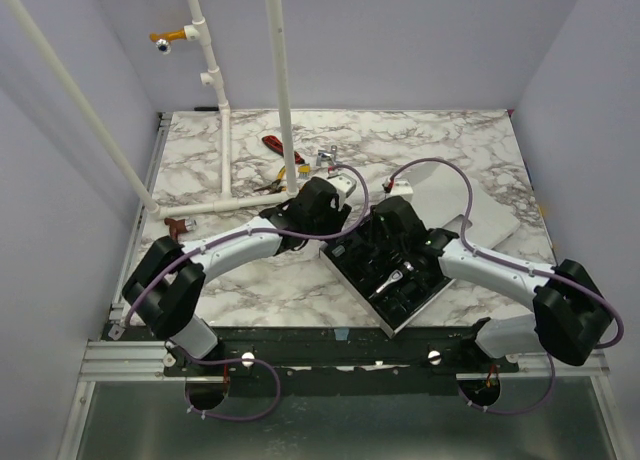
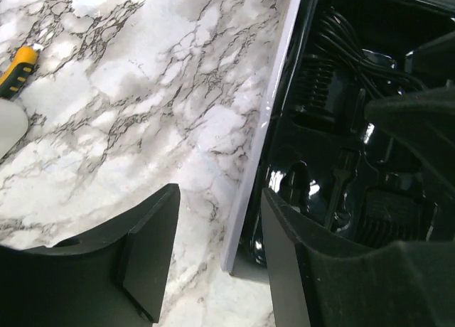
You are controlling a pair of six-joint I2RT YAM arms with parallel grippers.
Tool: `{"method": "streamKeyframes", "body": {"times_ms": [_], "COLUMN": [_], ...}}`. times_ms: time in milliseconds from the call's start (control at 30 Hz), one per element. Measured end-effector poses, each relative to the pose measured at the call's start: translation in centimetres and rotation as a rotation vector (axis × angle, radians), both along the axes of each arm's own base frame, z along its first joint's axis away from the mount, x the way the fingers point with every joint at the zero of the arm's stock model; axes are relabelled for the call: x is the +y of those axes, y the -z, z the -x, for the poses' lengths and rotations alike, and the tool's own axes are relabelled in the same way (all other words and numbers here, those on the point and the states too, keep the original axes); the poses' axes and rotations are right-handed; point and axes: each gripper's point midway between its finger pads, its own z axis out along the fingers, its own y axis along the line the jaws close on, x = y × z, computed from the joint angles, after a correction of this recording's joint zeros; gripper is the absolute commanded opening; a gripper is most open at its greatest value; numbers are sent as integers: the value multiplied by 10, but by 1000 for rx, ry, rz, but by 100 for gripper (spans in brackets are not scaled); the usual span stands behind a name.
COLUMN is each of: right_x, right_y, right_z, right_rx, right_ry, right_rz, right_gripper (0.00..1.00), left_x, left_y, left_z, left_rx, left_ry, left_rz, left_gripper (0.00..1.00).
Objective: Sort the hair-cutting tools
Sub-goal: Adjust the storage box at the center of the board.
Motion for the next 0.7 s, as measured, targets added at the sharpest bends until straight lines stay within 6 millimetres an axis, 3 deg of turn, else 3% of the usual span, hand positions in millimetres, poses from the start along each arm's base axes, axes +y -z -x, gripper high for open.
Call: {"method": "streamKeyframes", "body": {"times_ms": [133, 300, 333, 567, 700], "right_x": [-2, -5, -6, -8, -9], "right_y": [-9, -34, -40, -65, -66], "right_z": [0, 0, 1, 3, 7], "right_rx": [-19, -67, -77, -122, -111], "right_ry": [20, 55, 62, 83, 85], "right_rz": [-22, -87, -103, -179, -191], "right_gripper": [51, 55, 55, 55, 55], "left_x": [7, 12, 15, 23, 24], "left_y": [-18, -39, -39, 11, 24], "left_z": [8, 26, 37, 84, 90], "left_rx": [8, 60, 82, 271, 310], "left_ry": [-34, -144, -164, -289, -326], "left_rz": [26, 126, 144, 165, 177], "left_gripper": [52, 53, 53, 50, 48]}}
